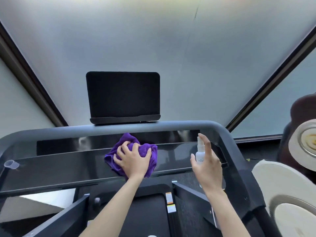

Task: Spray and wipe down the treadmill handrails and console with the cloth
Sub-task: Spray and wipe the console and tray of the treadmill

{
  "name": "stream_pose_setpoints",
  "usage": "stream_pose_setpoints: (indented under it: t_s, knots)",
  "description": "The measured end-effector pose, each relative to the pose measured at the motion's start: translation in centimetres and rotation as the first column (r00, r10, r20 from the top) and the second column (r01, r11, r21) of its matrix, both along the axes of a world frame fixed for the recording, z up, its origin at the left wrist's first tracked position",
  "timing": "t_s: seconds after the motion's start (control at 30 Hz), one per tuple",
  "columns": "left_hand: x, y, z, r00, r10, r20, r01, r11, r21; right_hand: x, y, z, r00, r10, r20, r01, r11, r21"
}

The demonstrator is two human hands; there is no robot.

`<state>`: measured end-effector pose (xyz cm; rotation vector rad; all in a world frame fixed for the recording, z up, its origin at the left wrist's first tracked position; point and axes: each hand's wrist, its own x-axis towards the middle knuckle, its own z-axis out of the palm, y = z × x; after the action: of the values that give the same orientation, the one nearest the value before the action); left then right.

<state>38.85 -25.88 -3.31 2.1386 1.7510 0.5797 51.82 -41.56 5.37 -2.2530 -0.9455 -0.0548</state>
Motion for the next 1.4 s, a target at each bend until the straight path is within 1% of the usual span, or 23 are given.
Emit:
stream_pose_setpoints:
  t_s: [0.1, 0.17, 0.23, 0.4, 0.57, 0.77, 0.83, 0.93, 1.0, 1.07, 1.13, 1.27, 1.4]
  knots:
    - [-0.2, 0.0, -0.4, 0.999, 0.023, 0.048, -0.026, 0.997, 0.074, 1.4, -0.9, 0.0, 1.0, -0.012, -0.005, 0.012, 1.0, -0.013]
    - [-0.4, -0.1, -0.4, 0.997, 0.032, 0.07, -0.039, 0.993, 0.107, 2.0, -1.0, 0.1, 1.0, 0.002, 0.017, -0.001, 1.0, -0.029]
    - [-0.3, -0.3, -0.2, 0.994, 0.044, 0.098, -0.056, 0.991, 0.119, 2.4, -0.8, 0.1, 1.0, 0.012, 0.028, -0.011, 0.999, -0.032]
    - [-1.3, -0.3, -0.1, 0.992, 0.018, 0.129, -0.031, 0.994, 0.102, 2.7, -0.1, -0.1, 0.998, -0.045, -0.034, 0.046, 0.999, 0.011]
    - [-2.1, -0.2, 0.0, 0.993, -0.026, 0.115, 0.016, 0.996, 0.091, 1.7, -0.3, -0.5, 0.994, -0.11, 0.009, 0.109, 0.993, 0.045]
    - [-3.0, 0.2, -0.1, 0.993, -0.09, 0.081, 0.085, 0.994, 0.067, 0.2, -1.0, -1.3, 0.982, -0.181, 0.048, 0.183, 0.982, -0.043]
    - [-2.9, 0.2, -0.1, 0.992, -0.094, 0.081, 0.089, 0.994, 0.065, 0.0, -1.7, -1.7, 0.98, -0.198, 0.03, 0.199, 0.978, -0.064]
    - [-2.9, 0.2, -0.1, 0.994, -0.088, 0.072, 0.084, 0.995, 0.056, 0.0, -2.8, -2.0, 0.97, -0.242, -0.015, 0.241, 0.97, -0.023]
    - [-2.9, 0.1, -0.1, 0.993, -0.09, 0.073, 0.086, 0.995, 0.053, 0.1, -3.4, -2.2, 0.962, -0.274, -0.014, 0.273, 0.962, -0.026]
    - [-2.8, 0.1, 0.0, 0.994, -0.09, 0.066, 0.087, 0.995, 0.055, 0.5, -3.7, -2.4, 0.953, -0.303, -0.005, 0.302, 0.951, -0.062]
    - [-2.7, 0.1, -0.1, 0.994, -0.091, 0.062, 0.087, 0.994, 0.06, 0.7, -3.6, -2.4, 0.944, -0.327, 0.038, 0.329, 0.942, -0.07]
    - [-2.8, 0.2, -0.1, 0.993, -0.095, 0.067, 0.09, 0.993, 0.075, 1.6, -2.3, -1.5, 0.93, -0.338, 0.141, 0.345, 0.938, -0.024]
    - [-2.8, 0.1, 0.0, 0.993, -0.096, 0.072, 0.09, 0.993, 0.08, 3.3, -0.4, -0.6, 0.938, -0.337, 0.079, 0.339, 0.941, -0.021]
